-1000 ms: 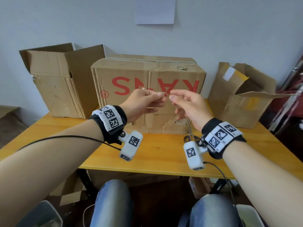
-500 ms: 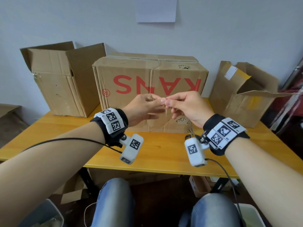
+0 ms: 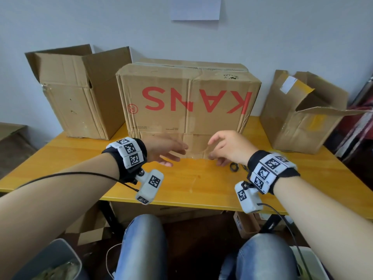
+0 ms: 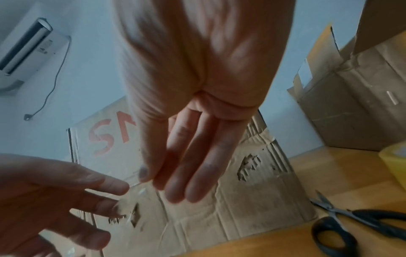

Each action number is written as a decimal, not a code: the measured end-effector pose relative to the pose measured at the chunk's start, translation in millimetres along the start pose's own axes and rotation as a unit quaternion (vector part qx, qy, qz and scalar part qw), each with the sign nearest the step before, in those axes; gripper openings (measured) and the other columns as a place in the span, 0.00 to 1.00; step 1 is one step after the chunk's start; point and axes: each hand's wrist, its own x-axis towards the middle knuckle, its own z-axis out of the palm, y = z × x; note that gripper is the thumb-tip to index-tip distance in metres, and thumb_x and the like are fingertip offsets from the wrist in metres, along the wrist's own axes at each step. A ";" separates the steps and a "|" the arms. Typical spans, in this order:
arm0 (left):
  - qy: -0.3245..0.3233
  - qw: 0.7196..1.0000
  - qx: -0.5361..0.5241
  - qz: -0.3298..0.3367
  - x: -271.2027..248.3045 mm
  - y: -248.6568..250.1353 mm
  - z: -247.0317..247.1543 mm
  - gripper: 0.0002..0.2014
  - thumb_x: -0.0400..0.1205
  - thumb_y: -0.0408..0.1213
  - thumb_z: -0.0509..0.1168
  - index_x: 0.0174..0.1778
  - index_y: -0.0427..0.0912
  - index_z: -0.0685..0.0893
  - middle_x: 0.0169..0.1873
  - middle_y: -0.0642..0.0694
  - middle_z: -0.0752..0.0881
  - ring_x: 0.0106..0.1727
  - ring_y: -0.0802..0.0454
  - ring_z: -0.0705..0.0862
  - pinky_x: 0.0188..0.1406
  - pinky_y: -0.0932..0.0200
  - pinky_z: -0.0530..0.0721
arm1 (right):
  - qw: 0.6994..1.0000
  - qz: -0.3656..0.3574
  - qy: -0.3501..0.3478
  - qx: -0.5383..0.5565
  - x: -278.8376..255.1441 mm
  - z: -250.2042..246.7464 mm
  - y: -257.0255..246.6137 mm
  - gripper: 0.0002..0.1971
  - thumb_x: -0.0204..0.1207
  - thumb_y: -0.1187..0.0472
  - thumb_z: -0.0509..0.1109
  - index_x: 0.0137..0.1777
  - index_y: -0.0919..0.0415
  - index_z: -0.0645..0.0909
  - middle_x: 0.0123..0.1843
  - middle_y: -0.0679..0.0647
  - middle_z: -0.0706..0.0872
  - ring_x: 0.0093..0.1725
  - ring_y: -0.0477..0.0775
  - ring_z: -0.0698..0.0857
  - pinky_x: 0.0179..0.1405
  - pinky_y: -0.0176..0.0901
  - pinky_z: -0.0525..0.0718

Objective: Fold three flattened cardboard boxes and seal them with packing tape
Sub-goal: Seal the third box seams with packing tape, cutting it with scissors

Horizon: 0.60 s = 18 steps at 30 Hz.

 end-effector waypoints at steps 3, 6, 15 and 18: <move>0.013 1.000 0.004 -0.009 0.9 -7.2 -3.7 0.10 0.88 0.38 0.65 0.62 0.42 0.87 0.60 0.46 0.90 0.59 0.44 0.89 0.48 0.51 0.88 | 0.995 0.011 -0.084 -0.047 -2.3 11.1 -4.7 0.06 0.72 0.65 0.82 0.46 0.62 0.88 0.40 0.60 0.93 0.39 0.60 0.94 0.42 0.55 0.94; 0.016 1.000 0.000 -0.010 1.0 -9.7 -2.9 0.10 0.88 0.38 0.65 0.61 0.41 0.87 0.58 0.46 0.91 0.53 0.47 0.90 0.43 0.53 0.88 | 0.980 -0.020 -0.165 -0.110 -7.7 19.7 -13.4 0.04 0.78 0.59 0.78 0.43 0.58 0.91 0.36 0.47 0.93 0.36 0.51 0.93 0.40 0.46 0.92; 0.008 1.000 -0.004 -0.010 -2.8 -11.1 0.1 0.10 0.89 0.36 0.63 0.61 0.40 0.86 0.57 0.44 0.91 0.48 0.48 0.90 0.44 0.51 0.88 | 0.966 -0.086 -0.225 -0.097 -20.7 30.4 -33.7 0.08 0.73 0.60 0.83 0.40 0.56 0.85 0.29 0.45 0.85 0.28 0.52 0.81 0.30 0.43 0.79; 0.006 1.000 0.001 -0.008 -3.9 -11.6 1.3 0.10 0.88 0.36 0.63 0.61 0.40 0.87 0.55 0.44 0.91 0.47 0.49 0.90 0.45 0.51 0.88 | 0.966 -0.107 -0.220 -0.086 -21.8 29.0 -36.7 0.08 0.72 0.63 0.83 0.44 0.55 0.86 0.33 0.47 0.88 0.30 0.53 0.85 0.34 0.45 0.83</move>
